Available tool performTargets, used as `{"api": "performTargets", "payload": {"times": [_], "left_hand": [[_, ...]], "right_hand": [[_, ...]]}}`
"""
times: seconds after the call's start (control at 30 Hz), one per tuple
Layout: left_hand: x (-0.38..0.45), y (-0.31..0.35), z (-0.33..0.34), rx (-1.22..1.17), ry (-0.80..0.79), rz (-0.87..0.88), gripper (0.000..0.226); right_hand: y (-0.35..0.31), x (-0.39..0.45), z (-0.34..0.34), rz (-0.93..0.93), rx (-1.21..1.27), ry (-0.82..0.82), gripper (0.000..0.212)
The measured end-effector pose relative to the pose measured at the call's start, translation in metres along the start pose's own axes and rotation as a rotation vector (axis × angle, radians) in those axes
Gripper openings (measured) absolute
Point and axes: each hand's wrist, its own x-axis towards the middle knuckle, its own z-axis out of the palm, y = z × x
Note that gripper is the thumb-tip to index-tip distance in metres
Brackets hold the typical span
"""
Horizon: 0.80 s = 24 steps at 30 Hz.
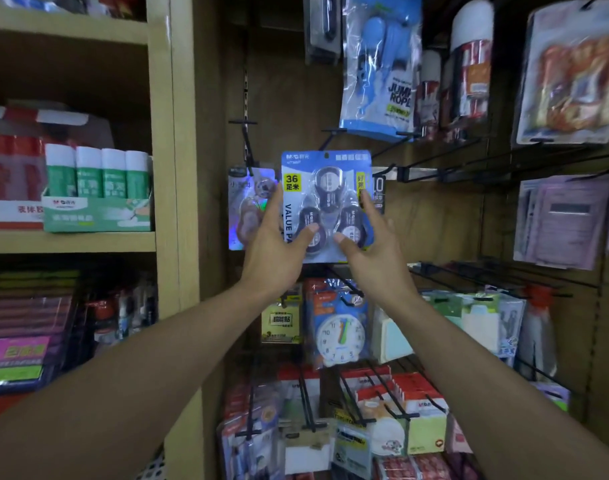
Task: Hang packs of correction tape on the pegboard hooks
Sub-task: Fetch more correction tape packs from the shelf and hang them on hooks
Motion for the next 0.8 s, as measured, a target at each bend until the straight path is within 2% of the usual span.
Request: {"api": "performTargets", "payload": {"times": [0.1, 0.23, 0.5, 0.63, 0.8], "left_hand": [[-0.005, -0.008, 0.005, 0.051, 0.041, -0.007, 0.076], [-0.006, -0.016, 0.006, 0.225, 0.02, 0.01, 0.07], [0.021, -0.017, -0.001, 0.478, -0.264, -0.028, 0.075], [0.025, -0.022, -0.002, 0.509, -0.31, -0.03, 0.084], [0.019, -0.021, 0.0, 0.467, -0.294, -0.027, 0.079]], "right_hand": [[0.013, 0.007, 0.002, 0.042, -0.036, -0.05, 0.075], [0.022, 0.013, 0.004, 0.048, -0.06, -0.067, 0.075], [0.027, 0.036, 0.007, 0.087, -0.328, -0.25, 0.084], [0.032, 0.042, 0.008, 0.091, -0.445, -0.273, 0.085], [0.029, 0.044, 0.002, 0.09, -0.487, -0.26, 0.085]]}}
